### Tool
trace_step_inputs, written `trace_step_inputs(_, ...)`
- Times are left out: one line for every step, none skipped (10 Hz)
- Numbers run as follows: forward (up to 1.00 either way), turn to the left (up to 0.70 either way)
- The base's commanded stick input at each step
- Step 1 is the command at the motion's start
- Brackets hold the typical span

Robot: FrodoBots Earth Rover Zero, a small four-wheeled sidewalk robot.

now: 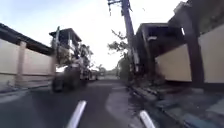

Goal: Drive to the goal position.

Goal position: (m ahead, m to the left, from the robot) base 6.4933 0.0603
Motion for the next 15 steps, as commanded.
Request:
trace_step_inputs(1.0,0.0)
trace_step_inputs(1.0,0.0)
trace_step_inputs(1.0,0.0)
trace_step_inputs(1.0,0.0)
trace_step_inputs(1.0,0.0)
trace_step_inputs(1.0,-0.19)
trace_step_inputs(1.0,0.03)
trace_step_inputs(1.0,0.16)
trace_step_inputs(1.0,-0.05)
trace_step_inputs(1.0,-0.08)
trace_step_inputs(1.0,-0.23)
trace_step_inputs(1.0,-0.4)
trace_step_inputs(1.0,-0.4)
trace_step_inputs(1.0,-0.4)
trace_step_inputs(1.0,-0.4)
